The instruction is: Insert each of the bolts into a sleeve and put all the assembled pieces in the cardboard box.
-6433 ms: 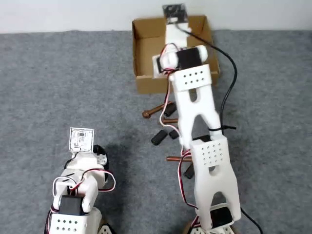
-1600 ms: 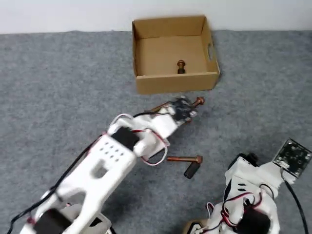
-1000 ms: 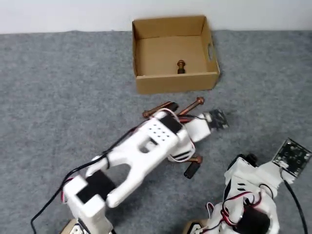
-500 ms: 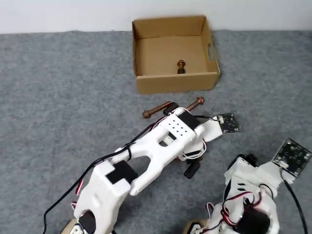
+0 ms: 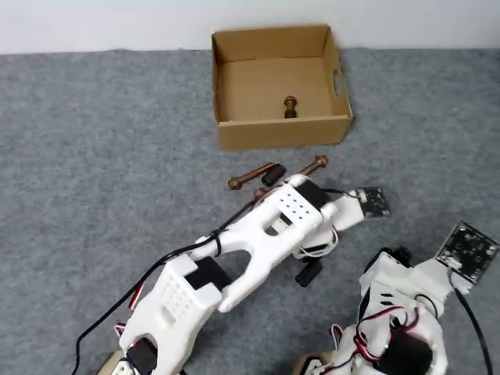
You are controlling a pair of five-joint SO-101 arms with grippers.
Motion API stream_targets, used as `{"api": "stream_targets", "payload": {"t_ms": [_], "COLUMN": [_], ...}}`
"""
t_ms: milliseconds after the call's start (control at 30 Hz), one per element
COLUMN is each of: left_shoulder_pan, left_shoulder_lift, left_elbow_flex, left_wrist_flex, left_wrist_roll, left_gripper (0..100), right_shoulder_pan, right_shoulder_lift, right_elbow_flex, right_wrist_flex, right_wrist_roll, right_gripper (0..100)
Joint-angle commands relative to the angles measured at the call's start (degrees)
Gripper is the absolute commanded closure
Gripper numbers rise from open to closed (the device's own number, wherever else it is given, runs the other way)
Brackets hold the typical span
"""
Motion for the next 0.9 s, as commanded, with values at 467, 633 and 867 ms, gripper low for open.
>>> {"api": "stream_targets", "payload": {"t_ms": [467,633,867], "left_shoulder_pan": [0.1,-1.7,-3.0], "left_shoulder_lift": [0.0,-1.3,-16.0], "left_elbow_flex": [-15.1,-26.1,-25.0], "left_wrist_flex": [19.6,24.4,24.4], "left_wrist_roll": [5.2,14.7,16.4], "left_gripper": [100,100,100], "right_shoulder_pan": [0.3,0.3,0.3], "right_shoulder_lift": [0.1,0.1,0.1], "right_elbow_flex": [-0.4,-0.5,-0.7], "right_wrist_flex": [-0.7,-0.7,-0.6], "right_wrist_roll": [0.4,0.4,0.6], "right_gripper": [99.1,99.1,99.1]}}
